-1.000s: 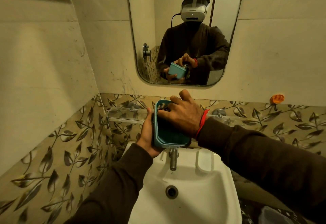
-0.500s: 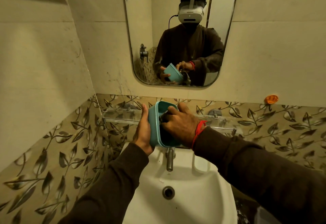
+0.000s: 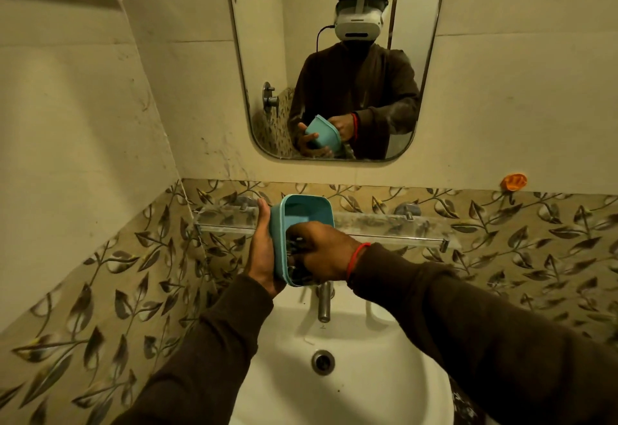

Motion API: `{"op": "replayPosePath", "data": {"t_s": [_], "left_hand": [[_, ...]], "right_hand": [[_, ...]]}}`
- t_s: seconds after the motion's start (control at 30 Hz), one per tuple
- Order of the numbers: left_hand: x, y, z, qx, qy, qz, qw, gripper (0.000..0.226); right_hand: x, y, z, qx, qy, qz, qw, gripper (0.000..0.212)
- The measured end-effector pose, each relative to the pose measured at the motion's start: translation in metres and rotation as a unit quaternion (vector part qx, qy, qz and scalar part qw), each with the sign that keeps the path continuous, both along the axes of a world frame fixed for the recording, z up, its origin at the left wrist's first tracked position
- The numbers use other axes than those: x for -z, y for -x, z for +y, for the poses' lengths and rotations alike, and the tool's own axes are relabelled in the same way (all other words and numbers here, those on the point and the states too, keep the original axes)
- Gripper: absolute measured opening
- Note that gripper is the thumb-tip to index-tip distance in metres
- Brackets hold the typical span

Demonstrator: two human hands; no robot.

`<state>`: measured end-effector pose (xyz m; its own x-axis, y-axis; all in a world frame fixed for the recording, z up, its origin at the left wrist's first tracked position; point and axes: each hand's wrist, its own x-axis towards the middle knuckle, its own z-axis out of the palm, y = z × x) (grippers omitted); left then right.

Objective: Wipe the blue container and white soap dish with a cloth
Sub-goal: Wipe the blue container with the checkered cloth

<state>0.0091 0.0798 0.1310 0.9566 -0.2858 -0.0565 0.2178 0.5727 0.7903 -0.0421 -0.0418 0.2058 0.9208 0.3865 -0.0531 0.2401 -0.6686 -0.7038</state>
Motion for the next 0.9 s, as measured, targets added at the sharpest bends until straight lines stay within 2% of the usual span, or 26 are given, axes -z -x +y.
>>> {"op": "replayPosePath", "data": {"t_s": [0.13, 0.23, 0.3, 0.37, 0.4, 0.43, 0.5, 0.57, 0.67, 0.73, 0.8, 0.9], "left_hand": [[-0.001, -0.002, 0.004, -0.019, 0.017, -0.007, 1.0, 0.084], [-0.006, -0.003, 0.006, -0.02, 0.038, -0.017, 0.999, 0.084], [-0.006, -0.001, 0.002, -0.01, 0.059, -0.023, 0.998, 0.086], [-0.004, 0.004, -0.006, -0.007, 0.094, -0.019, 0.995, 0.081], [-0.003, 0.005, -0.01, -0.014, 0.113, -0.014, 0.993, 0.078], [-0.003, 0.006, -0.012, -0.023, 0.128, -0.009, 0.992, 0.076], [-0.002, 0.006, -0.016, -0.034, 0.138, -0.002, 0.99, 0.074], [-0.002, 0.005, -0.015, -0.032, 0.151, 0.0, 0.988, 0.072], [-0.003, 0.001, -0.014, -0.022, 0.158, -0.002, 0.987, 0.072], [-0.003, 0.0, -0.013, -0.016, 0.16, 0.0, 0.987, 0.072], [0.0, 0.001, -0.012, 0.001, 0.162, 0.008, 0.987, 0.07], [0.008, 0.001, -0.01, 0.031, 0.14, 0.019, 0.99, 0.066]], "right_hand": [[0.001, 0.0, 0.006, 0.068, -0.127, 0.057, 0.988, 0.02], [-0.006, 0.001, 0.008, 0.121, -0.23, 0.083, 0.962, 0.018], [-0.016, 0.001, 0.011, 0.176, -0.355, 0.136, 0.908, 0.016], [-0.025, -0.002, 0.015, 0.224, -0.472, 0.189, 0.831, 0.01], [-0.029, -0.003, 0.018, 0.233, -0.507, 0.202, 0.805, 0.007], [-0.031, -0.003, 0.022, 0.233, -0.524, 0.2, 0.794, 0.007], [-0.032, -0.004, 0.027, 0.22, -0.524, 0.173, 0.804, 0.012], [-0.029, -0.003, 0.029, 0.208, -0.478, 0.145, 0.841, 0.023], [-0.027, -0.001, 0.027, 0.157, -0.319, 0.053, 0.933, 0.029], [-0.026, -0.002, 0.023, 0.11, -0.19, -0.015, 0.975, 0.033], [-0.025, -0.002, 0.018, 0.067, -0.106, -0.061, 0.99, 0.037], [-0.023, -0.001, 0.009, 0.022, -0.03, -0.098, 0.995, 0.042]]}}
